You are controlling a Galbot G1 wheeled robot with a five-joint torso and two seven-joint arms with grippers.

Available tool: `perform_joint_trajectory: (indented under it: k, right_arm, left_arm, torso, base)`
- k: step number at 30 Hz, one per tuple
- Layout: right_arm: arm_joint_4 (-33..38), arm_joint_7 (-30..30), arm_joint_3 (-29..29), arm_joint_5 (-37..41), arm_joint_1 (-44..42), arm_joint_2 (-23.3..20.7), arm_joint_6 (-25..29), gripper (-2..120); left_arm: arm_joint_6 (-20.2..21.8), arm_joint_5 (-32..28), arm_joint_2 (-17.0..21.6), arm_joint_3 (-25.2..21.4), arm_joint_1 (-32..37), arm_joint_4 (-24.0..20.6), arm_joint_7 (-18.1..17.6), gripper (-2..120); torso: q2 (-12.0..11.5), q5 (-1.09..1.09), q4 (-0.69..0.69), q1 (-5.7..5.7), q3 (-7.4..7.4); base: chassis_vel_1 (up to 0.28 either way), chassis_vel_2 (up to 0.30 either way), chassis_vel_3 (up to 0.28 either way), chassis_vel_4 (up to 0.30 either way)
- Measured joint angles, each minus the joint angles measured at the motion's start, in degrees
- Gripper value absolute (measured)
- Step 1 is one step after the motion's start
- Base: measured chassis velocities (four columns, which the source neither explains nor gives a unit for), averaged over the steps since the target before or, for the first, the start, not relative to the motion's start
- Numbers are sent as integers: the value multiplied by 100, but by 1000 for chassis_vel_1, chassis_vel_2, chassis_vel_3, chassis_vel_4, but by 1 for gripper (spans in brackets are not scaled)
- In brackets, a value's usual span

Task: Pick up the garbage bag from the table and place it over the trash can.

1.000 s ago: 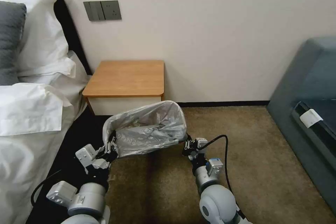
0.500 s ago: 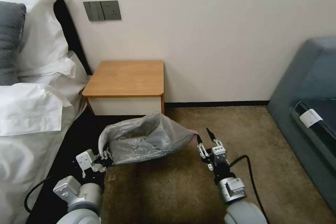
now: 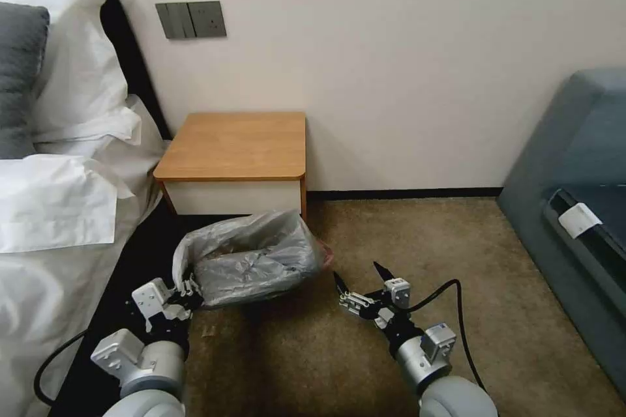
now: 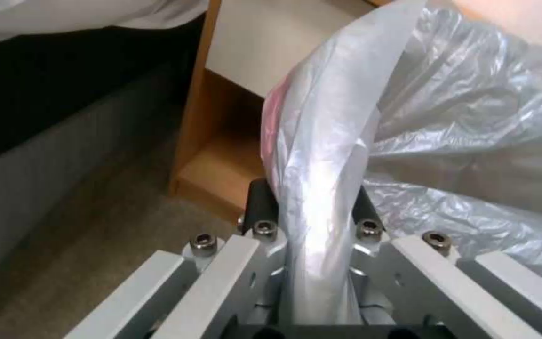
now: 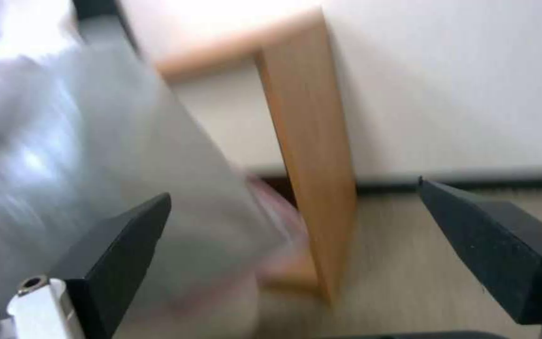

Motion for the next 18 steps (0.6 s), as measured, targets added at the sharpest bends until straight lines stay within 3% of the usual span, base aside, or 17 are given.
perform_joint_trajectory:
  k: [5,9,12,13,15,16,18]
  right_arm:
    - [313,-147,18,-164,-24,25,362,100]
    - [662,-472,-18,-804,161,-45,982,89]
    - [1031,-857,-450,-1623,824,-632,1092,75]
    - [1031,-857,-450,-1623,824,-632,1092,75]
    - [996,-1027,-911,-1812,1433,-1258,847,65]
    - [996,-1027,-911,-1812,1433,-1258,847,65]
    - [851,-1312,-1254,-1952,1981,-1856,643,53]
  left_arm:
    - [-9,224,19,42,0,83,39,7]
    - [-24,622,93,114,16,180,133,7]
    - [-162,1530,303,239,71,344,521,7]
    - [-162,1530,303,239,71,344,521,7]
    - [-290,2089,427,268,75,464,739,7]
    - [-290,2089,427,268,75,464,739,7]
    - [-332,2325,499,290,83,488,826,7]
  torso:
    - [0,0,-1,0,0]
    - [0,0,-1,0,0]
    - [0,0,-1,0,0]
    - [0,0,-1,0,0]
    - [0,0,0,0,0]
    - [0,0,0,0,0]
    - [0,2,-1,0,0]
  base:
    - [0,0,0,0]
    - [0,0,0,0]
    - [0,0,0,0]
    - [0,0,0,0]
    - [0,0,0,0]
    - [0,0,0,0]
    - [0,0,0,0]
